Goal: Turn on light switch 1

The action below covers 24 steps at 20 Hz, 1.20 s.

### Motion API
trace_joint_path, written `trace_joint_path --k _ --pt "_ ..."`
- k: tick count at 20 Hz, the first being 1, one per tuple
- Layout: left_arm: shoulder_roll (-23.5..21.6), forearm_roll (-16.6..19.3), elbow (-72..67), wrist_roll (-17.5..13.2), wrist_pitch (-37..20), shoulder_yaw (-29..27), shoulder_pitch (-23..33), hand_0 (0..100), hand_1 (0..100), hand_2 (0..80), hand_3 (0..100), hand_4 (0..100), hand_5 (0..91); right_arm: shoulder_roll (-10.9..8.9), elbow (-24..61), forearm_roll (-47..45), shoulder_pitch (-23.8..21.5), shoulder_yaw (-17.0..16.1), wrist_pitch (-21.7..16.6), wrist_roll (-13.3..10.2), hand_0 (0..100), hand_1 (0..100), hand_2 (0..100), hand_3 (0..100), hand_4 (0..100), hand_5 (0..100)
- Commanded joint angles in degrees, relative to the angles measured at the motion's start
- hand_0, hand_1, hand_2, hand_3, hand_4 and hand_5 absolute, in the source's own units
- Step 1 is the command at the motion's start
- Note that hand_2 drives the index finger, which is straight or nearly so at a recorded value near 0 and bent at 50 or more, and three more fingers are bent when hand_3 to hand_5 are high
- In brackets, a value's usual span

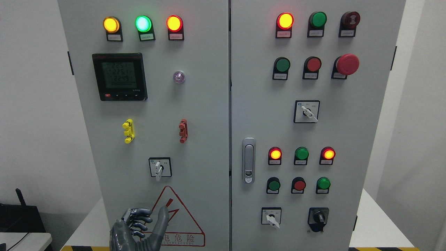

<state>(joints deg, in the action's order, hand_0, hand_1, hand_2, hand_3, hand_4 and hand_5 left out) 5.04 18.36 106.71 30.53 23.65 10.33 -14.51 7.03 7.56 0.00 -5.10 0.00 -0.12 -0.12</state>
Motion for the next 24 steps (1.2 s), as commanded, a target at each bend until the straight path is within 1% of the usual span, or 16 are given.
trace_joint_path --k 1,8,12,18,24 --pt "0.9 0.0 -0.4 0.0 1.6 0.7 -2.5 7 51 51.4 70 77 68.5 0.00 0.0 -1.5 0.0 1.1 0.0 0.0 12 39 0 0 0 0" --pt "1.1 0.0 -1.0 0.0 2.9 0.7 -4.0 7 54 50.1 69 76 68.1 0.00 0.0 -1.5 0.0 1.1 0.0 0.0 12 39 0 0 0 0" --pt "1.5 0.0 -1.1 -0.1 4.6 0.1 -6.1 6 55 49.8 68 76 68.2 0.00 0.0 -1.5 0.0 1.1 0.0 0.0 12 39 0 0 0 0" --pt "1.6 -0.1 -1.7 -0.1 4.8 0.0 -7.5 6 55 49.7 68 76 68.2 0.00 0.0 -1.5 0.0 1.1 0.0 0.0 12 39 0 0 0 0" --pt "1.6 -0.1 -2.0 -0.2 5.5 -1.8 -8.4 6 56 49.6 68 76 68.1 0.00 0.0 -1.5 0.0 1.1 0.0 0.0 12 39 0 0 0 0"
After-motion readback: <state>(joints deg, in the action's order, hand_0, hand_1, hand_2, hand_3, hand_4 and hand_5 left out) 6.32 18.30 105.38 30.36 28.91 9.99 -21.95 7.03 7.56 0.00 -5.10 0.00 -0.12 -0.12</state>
